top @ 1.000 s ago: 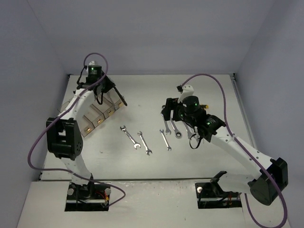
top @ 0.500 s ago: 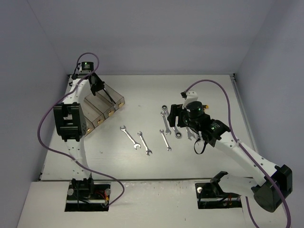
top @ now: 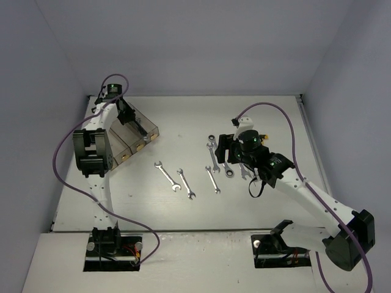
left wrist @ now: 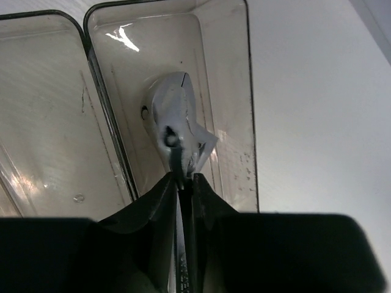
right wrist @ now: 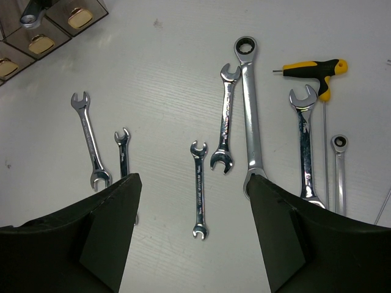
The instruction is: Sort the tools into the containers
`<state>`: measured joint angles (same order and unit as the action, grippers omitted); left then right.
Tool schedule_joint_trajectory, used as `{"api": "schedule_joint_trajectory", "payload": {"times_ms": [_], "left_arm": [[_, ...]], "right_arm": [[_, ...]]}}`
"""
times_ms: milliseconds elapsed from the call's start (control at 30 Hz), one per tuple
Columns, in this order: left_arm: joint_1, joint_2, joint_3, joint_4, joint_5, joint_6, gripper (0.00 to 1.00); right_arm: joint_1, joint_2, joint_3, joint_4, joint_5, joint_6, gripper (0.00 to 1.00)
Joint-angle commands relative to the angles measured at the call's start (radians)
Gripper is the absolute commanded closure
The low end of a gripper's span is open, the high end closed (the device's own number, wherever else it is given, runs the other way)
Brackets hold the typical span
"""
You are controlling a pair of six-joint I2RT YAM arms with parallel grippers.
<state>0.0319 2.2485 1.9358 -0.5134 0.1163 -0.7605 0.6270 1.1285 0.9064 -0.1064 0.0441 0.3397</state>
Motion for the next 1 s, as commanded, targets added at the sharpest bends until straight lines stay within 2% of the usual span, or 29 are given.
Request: {"api": "schedule_joint_trajectory", "payload": {"times_ms": [0,133,233,400,567,733,967], "left_arm": [[0.014,-0.054,0.051,-0.005,0.002,0.04,0.72],[0.014,-0.109,0.049,-0.005,0.017,0.066,0.5],[0.01,-0.184,0.04,-0.005,0.039,0.083,0.41],[-0.019,-0.366,-0.016,-0.013,0.043,0.141,0.31],[-0.082,-0.542,-0.099,-0.034,0.04,0.196,0.28],[-0.22,-0.777,-0.324,-0.053,-0.041,0.266,0.27],[-0.363,-1.039,-0.591,-0.107,-0.068,0.28,0.27]], "right_arm": [[-0.006,0.011,0.0,0.033,0.01,0.013,0.31],[-0.006,0.011,0.0,0.033,0.015,0.018,0.31],[-0.006,0.007,-0.003,0.031,0.031,0.017,0.31],[-0.008,0.029,-0.001,0.023,0.069,0.009,0.31],[-0.024,0.084,0.009,0.013,0.112,0.021,0.32],[-0.069,0.219,0.044,0.01,0.103,0.023,0.35],[-0.124,0.437,0.144,0.01,0.057,-0.031,0.48]]}}
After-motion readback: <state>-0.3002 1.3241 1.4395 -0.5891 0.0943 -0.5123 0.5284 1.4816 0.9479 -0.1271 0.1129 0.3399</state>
